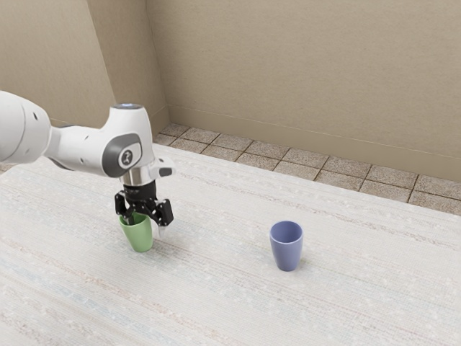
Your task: Place the left cup onto the right cup
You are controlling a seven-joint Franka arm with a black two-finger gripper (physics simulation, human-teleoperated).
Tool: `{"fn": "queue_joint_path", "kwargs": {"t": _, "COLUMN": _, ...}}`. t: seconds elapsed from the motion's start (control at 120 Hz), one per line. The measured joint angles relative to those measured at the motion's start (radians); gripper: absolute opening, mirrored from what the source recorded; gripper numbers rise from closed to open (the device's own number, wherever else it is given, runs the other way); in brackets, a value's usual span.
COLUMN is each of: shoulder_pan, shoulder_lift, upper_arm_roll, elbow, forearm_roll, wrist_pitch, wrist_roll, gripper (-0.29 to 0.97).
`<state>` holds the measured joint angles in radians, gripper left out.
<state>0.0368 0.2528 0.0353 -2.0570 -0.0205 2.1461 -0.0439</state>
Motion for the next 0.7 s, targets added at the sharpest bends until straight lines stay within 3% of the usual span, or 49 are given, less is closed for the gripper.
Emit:
{"fn": "queue_joint_path", "kwargs": {"t": 0.125, "shoulder_pan": 0.0, "shoulder_lift": 0.002, "upper_arm_roll": 0.0, "elbow": 0.0, "forearm_roll": -0.002, "wrist_pitch": 0.003, "wrist_roll": -0.003, "gripper": 0.6}}
{"fn": "queue_joint_path", "kwargs": {"t": 0.5, "shoulder_pan": 0.0, "shoulder_lift": 0.001, "upper_arm_roll": 0.001, "elbow": 0.0, "forearm_roll": -0.001, "wrist_pitch": 0.007, "wrist_roll": -0.009, "gripper": 0.08}}
{"fn": "queue_joint_path", "kwargs": {"t": 0.7, "shoulder_pan": 0.004, "shoulder_lift": 0.001, "upper_arm_roll": 0.002, "elbow": -0.002, "forearm_roll": 0.002, "wrist_pitch": 0.007, "wrist_roll": -0.012, "gripper": -0.05}}
